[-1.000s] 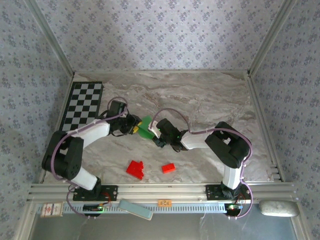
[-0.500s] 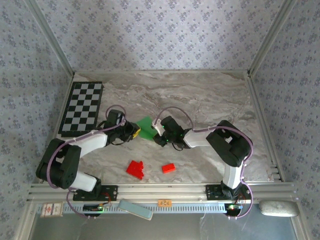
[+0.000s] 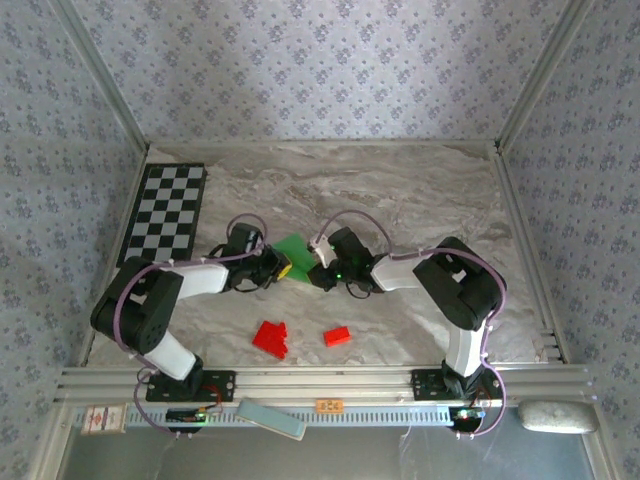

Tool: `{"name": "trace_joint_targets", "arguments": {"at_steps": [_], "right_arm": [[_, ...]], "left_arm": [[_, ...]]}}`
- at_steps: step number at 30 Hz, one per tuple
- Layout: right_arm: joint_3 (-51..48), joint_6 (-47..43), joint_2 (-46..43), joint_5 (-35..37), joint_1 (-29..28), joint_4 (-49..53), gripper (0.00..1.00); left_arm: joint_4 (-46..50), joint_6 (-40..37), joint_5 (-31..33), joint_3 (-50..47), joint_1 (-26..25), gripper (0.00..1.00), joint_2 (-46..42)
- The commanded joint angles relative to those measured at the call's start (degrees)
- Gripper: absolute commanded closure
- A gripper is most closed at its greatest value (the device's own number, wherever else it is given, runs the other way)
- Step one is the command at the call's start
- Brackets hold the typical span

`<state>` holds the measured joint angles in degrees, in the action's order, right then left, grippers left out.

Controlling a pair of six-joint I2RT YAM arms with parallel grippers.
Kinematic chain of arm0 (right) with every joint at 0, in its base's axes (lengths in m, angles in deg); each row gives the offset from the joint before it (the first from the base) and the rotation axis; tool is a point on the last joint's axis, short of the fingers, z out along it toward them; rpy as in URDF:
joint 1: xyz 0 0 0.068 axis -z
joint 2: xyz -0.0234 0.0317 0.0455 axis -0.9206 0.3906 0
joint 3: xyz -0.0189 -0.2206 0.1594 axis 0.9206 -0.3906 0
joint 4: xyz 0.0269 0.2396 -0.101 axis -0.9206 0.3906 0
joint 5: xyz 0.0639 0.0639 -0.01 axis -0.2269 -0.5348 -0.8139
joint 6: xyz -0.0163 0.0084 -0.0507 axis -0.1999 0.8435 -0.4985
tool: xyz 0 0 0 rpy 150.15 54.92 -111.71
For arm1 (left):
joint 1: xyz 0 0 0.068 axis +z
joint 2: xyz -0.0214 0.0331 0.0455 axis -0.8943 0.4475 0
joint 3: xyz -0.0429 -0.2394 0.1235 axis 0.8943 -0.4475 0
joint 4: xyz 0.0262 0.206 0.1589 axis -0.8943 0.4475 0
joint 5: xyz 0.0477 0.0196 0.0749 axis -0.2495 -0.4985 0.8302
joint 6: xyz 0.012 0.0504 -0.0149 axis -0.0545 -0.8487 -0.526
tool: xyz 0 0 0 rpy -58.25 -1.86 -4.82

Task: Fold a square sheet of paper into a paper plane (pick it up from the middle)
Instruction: Fourth fold the wing at the center of the table.

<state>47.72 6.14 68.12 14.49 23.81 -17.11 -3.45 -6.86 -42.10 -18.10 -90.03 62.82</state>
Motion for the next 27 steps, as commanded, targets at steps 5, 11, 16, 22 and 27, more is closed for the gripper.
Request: {"name": "trace_joint_targets", "arguments": {"at_steps": [5,11,16,22,27], "right_arm": [[0.0,2.4,1.7,-3.8,1.0,0.6,0.8],[0.8,2.9,2.1,-5.2,1.5,1.7,0.79],[1.2,2.8,2.5,-5.3,1.6,2.3,0.8],[1.8,2.6,2.6,-5.0,1.7,3.4,0.8],[2.2,2.2,2.6,-4.7,1.7,3.9,0.8]], "left_arm": [[0.1,0.4,-0.9,1.7,-0.4,0.88,2.8],[0.4,0.6,-1.2,2.2,-0.4,0.88,3.9],[0.2,-0.3,-1.7,3.2,-0.3,0.84,4.0],[0.3,-1.6,-2.3,4.3,-0.4,0.8,3.8],[2.4,-2.4,-2.1,5.1,-0.4,0.79,4.9]]}}
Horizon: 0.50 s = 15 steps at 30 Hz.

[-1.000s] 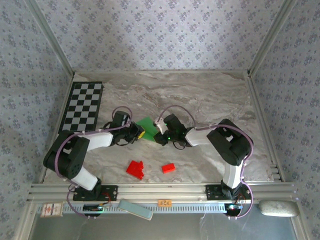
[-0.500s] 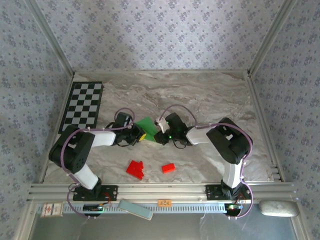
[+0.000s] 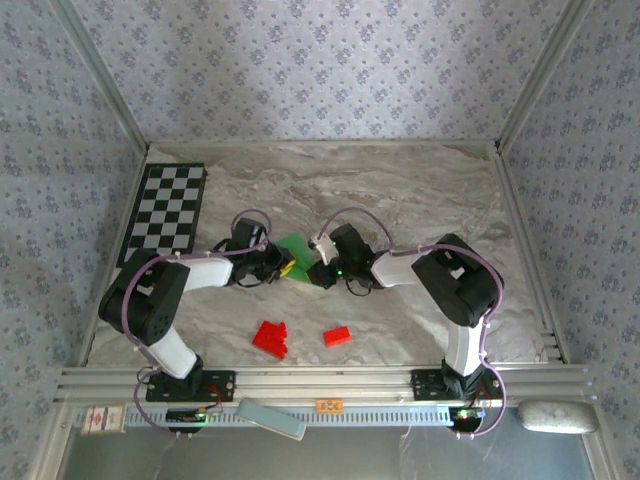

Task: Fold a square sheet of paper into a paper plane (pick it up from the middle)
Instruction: Fourth fold the wing at the center of the table.

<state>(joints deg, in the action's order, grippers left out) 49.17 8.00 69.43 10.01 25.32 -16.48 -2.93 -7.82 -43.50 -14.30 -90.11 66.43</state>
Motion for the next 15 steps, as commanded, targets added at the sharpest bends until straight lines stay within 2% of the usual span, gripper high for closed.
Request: {"name": "trace_joint_targets", "arguments": {"at_steps": [1,15], "right_arm": [[0.9,0.3,1.2,0.0,0.2,3.5,0.8],[1.9,0.4,-3.1,1.0,0.0,9.5,0.67]], "left_arm": [[2.0,-1.2,-0.8,1.4,-0.3,0.78,1.7],[5.9,-0.5,-0.5,2.2,-0.4,0.78,4.3]]}}
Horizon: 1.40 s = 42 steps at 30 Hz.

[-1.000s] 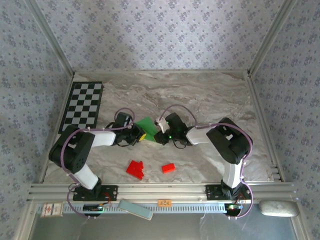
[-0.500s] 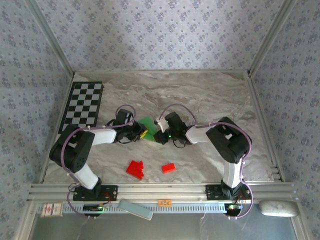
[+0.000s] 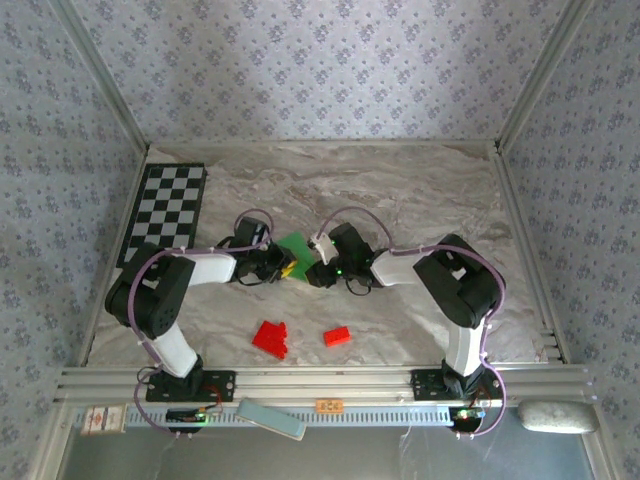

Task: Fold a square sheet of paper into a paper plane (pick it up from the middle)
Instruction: Fourth fold the wing at the center of the table.

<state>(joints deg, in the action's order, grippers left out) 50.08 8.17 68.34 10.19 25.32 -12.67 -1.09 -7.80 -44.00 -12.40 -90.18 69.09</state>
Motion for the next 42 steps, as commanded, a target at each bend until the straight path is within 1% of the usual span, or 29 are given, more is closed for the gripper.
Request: {"name": "trace_joint_targets", "arguments": {"at_steps": [1,5,14,32,36,42], "right_arm": [[1.3,0.3,-2.6,1.0,0.0,6.7,0.66],[2.1,0.6,-4.6,2.7,-0.1,10.7,0.61],[3.4,0.1,-6.2,6.7,-1.3,16.0,0.6],[6.9,-1.5,-2.7,11.6,-3.3,18.8,0.67],[7.6,-1.6,-1.7,11.4,-3.7,19.2,0.69],[7.7,-1.7,-1.3,11.0,-3.8,18.7,0.75]], "left_arm": [[4.2,-0.5,0.0,0.3,-0.3,0.78,1.7],[4.2,-0.5,0.0,0.3,-0.3,0.78,1.8],[4.3,-0.7,-0.1,0.3,-0.3,0.78,1.7],[4.2,-0.6,-0.3,0.1,-0.3,0.78,1.7],[4.1,-0.5,-0.3,0.1,-0.3,0.78,1.7],[4.1,-0.5,-0.2,0.0,-0.3,0.78,1.4]]}}
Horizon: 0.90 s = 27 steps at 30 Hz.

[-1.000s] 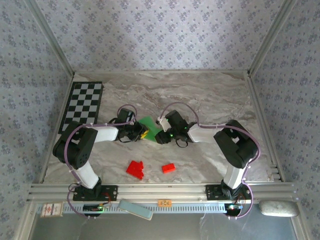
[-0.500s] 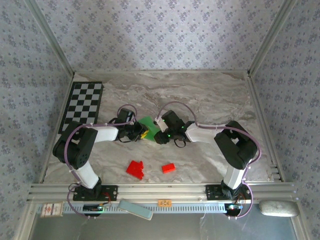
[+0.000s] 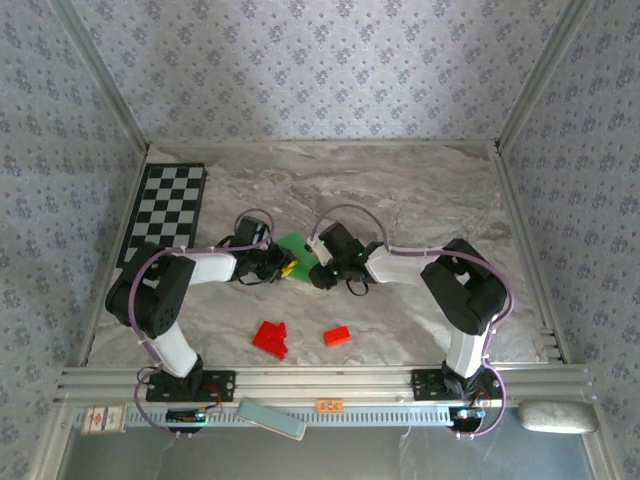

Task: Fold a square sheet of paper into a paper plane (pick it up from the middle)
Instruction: Fourth fold the wing at the center of the table.

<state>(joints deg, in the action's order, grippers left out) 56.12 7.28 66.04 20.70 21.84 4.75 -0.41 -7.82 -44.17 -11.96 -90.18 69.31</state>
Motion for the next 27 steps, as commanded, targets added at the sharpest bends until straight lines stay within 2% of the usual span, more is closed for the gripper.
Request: {"name": "trace_joint_targets", "arguments": {"at_steps": [1,6,13,22,27], "right_arm": [[1.7,-0.8,1.1,0.4,-0.4,1.4,0.76],[1.7,-0.7,1.4,-0.3,-0.2,1.3,0.83],[0.9,-0.3,1.4,-2.3,0.4,0.4,0.87],[-1.3,2.1,1.4,-8.4,2.5,-3.2,0.93],[-1.7,4.0,2.5,-12.2,3.6,-4.9,0.95]], "left_arm": [[3.5,-0.5,0.0,-0.5,-0.3,0.78,1.1],[3.6,-0.5,0.1,-0.7,-0.3,0.78,0.6],[4.2,-0.6,0.6,-0.5,-0.2,0.78,-0.2],[4.3,-2.6,1.9,-0.2,0.3,0.76,-5.9],[1.2,-2.9,2.4,-2.7,0.3,0.75,-8.9]]}}
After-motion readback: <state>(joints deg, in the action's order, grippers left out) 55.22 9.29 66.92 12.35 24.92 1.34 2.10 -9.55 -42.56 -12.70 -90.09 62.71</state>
